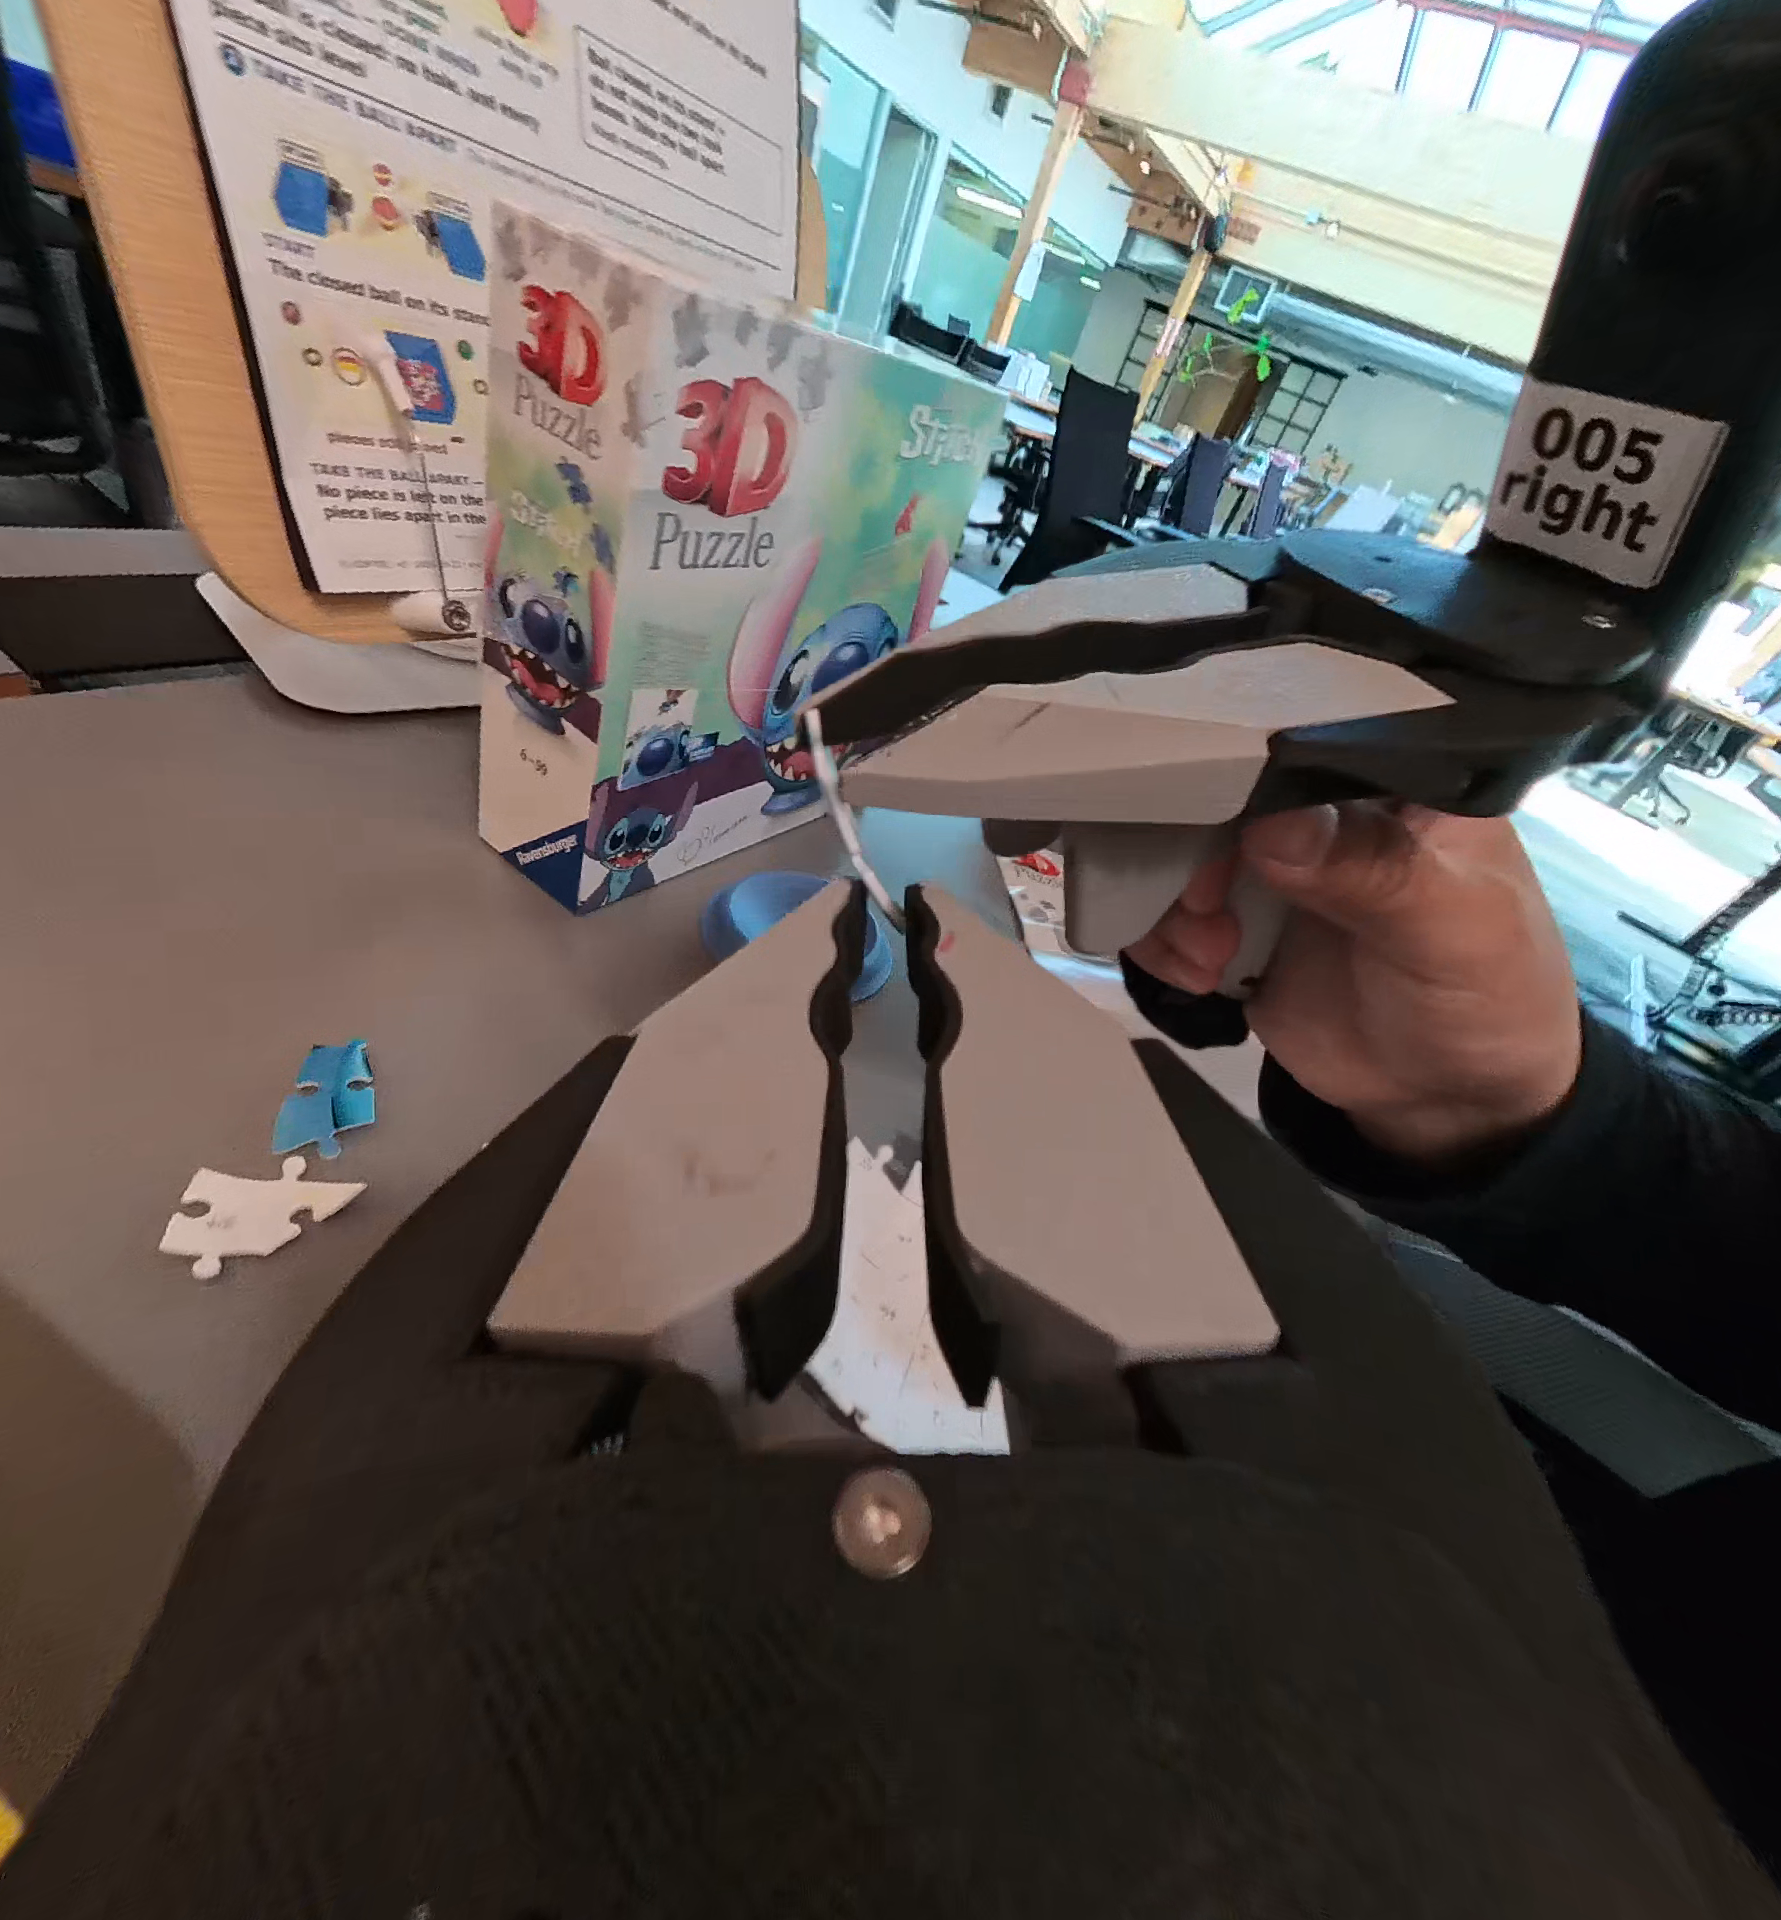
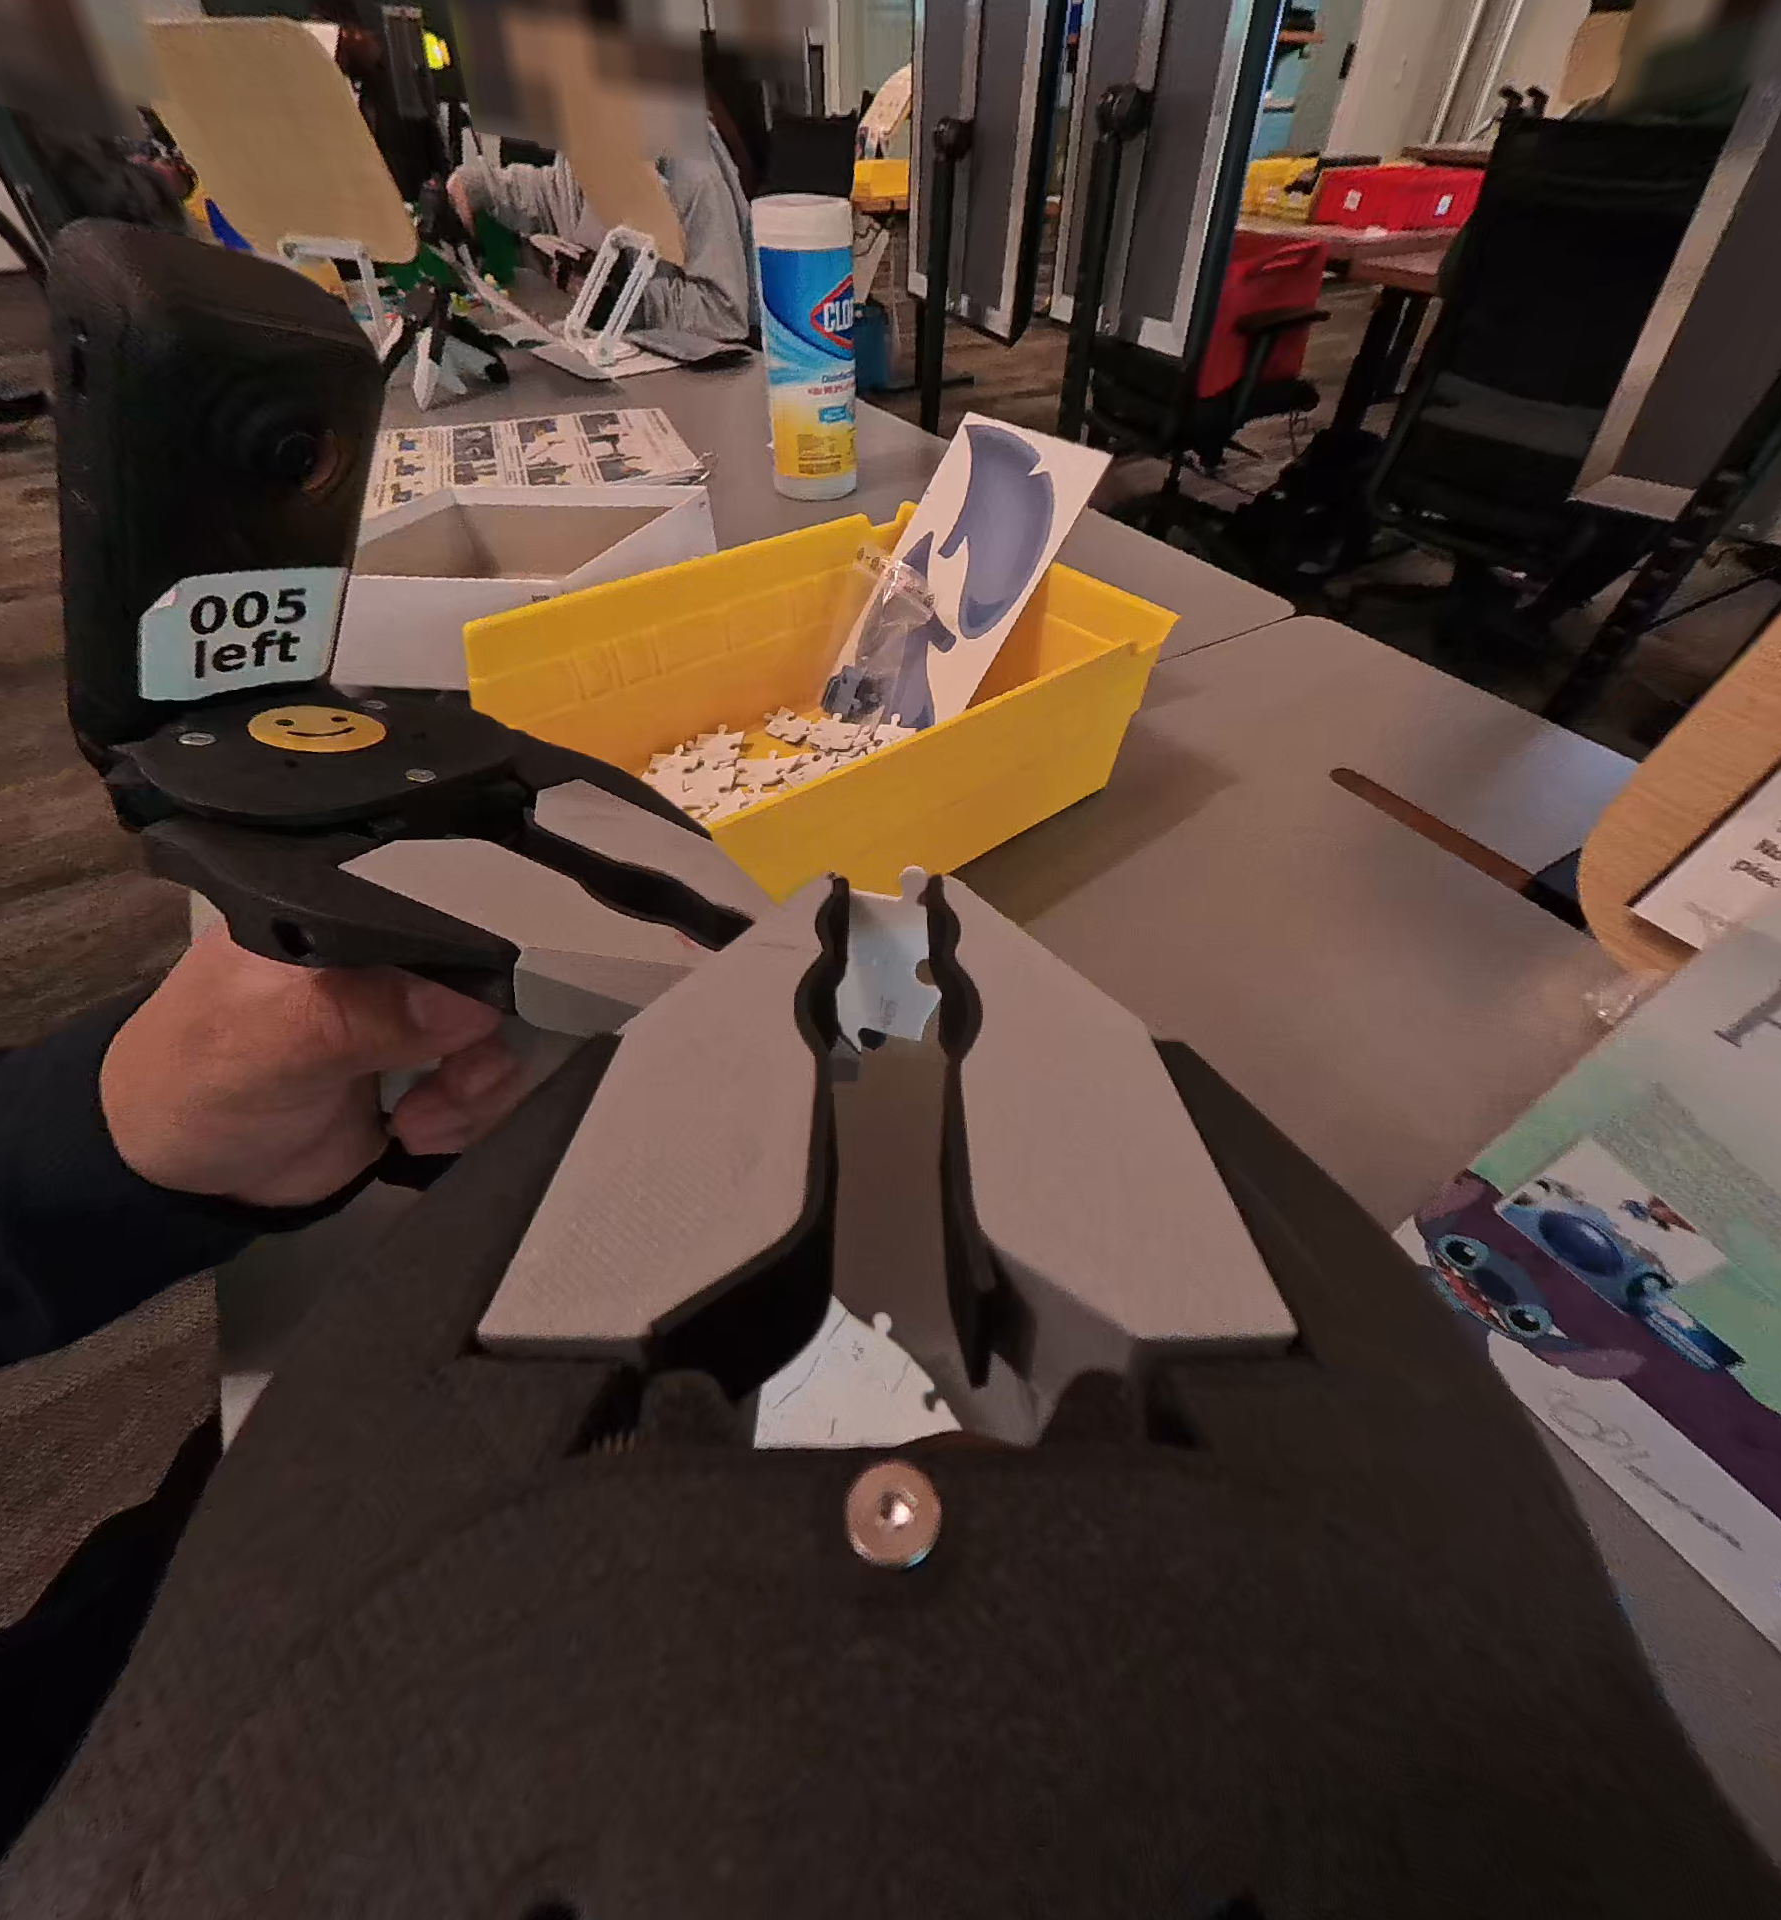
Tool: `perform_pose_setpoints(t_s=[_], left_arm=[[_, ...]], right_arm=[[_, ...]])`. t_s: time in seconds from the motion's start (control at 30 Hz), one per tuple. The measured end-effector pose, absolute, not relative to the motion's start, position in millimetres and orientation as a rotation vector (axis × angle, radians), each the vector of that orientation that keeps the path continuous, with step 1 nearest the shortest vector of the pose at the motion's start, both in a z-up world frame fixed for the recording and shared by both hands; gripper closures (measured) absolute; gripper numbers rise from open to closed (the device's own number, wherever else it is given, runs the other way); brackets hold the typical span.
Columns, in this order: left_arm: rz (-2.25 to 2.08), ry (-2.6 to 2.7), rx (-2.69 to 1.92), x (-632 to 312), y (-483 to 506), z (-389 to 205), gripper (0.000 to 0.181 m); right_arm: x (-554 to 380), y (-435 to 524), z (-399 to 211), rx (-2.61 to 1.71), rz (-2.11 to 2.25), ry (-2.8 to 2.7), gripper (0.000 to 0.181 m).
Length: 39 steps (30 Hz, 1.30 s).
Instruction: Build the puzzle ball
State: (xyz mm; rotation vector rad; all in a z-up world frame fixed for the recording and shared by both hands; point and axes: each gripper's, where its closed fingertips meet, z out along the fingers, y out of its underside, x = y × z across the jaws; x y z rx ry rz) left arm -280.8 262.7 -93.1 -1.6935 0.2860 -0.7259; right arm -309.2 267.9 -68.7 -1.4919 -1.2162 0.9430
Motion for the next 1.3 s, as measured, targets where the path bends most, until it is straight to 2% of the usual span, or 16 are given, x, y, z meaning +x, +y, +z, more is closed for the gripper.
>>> perform_pose_setpoints(t_s=[0.07,0.17,0.23,0.4,0.5,0.67,1.3], left_arm=[[-0.698,0.323,-1.718,-276,264,-97,0.179],[-0.678,0.382,-1.745,-273,264,-100,0.181],[-0.697,0.432,-1.758,-270,262,-100,0.181],[-0.82,0.599,-1.84,-252,253,-105,0.181],[-0.852,0.711,-1.897,-241,249,-115,0.181],[-0.898,0.841,-1.962,-224,246,-131,0.181],[-0.958,0.771,-2.029,-221,280,-158,0.181]], right_arm=[[-298,271,-68,-1.479,0.941,-1.184,0.179],[-283,267,-68,-1.459,1.005,-1.193,0.178],[-274,268,-71,-1.462,1.018,-1.207,0.163],[-257,263,-78,-1.44,1.162,-1.316,0.146],[-251,253,-84,-1.418,1.266,-1.405,0.151],[-246,245,-104,-1.42,1.339,-1.511,0.181],[-236,282,-138,-1.579,1.451,-1.482,0.18]])
